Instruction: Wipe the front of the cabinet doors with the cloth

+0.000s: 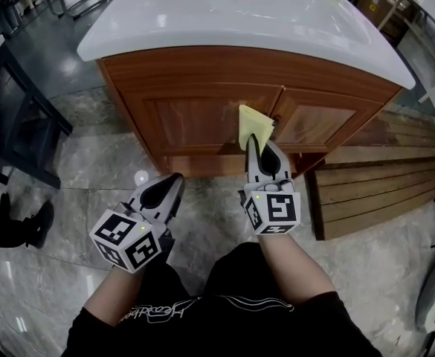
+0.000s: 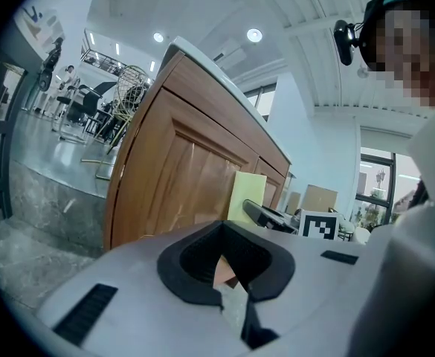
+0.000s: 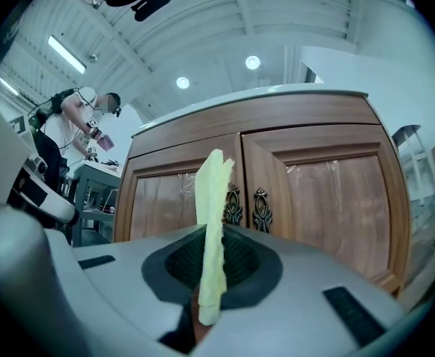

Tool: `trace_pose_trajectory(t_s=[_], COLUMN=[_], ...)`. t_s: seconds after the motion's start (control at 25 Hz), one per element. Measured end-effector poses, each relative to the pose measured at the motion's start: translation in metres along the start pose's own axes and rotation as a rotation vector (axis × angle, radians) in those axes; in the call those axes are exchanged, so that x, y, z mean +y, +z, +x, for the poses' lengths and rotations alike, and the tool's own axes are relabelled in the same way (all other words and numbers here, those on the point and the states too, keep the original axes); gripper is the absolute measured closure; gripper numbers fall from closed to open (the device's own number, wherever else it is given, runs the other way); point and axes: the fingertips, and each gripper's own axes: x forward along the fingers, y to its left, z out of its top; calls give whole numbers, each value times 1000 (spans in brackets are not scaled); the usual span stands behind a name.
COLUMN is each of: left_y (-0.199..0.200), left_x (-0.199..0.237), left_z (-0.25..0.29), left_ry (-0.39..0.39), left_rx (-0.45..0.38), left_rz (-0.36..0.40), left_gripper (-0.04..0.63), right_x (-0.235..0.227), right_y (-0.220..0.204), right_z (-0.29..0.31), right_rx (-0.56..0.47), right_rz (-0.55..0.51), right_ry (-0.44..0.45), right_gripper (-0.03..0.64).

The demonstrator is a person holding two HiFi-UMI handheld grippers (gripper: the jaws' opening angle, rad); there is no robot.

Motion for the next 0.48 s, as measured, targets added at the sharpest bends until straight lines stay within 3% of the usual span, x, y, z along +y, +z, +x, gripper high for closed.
trace_pose_trajectory(t_s=[0.24, 0.48], left_y=[-3, -5], left_x=[5, 19], left_z=[-3, -13], left_ry=[13, 52], left_rx=[1, 1], left_rz=[-5, -10], left_gripper=[590, 591], right_x=[16, 47], right_y=[1, 1], right_z=[-7, 2], right_rx=[-8, -21], right_rz=[-17, 45], right_ry=[51, 147], right_gripper=[577, 577])
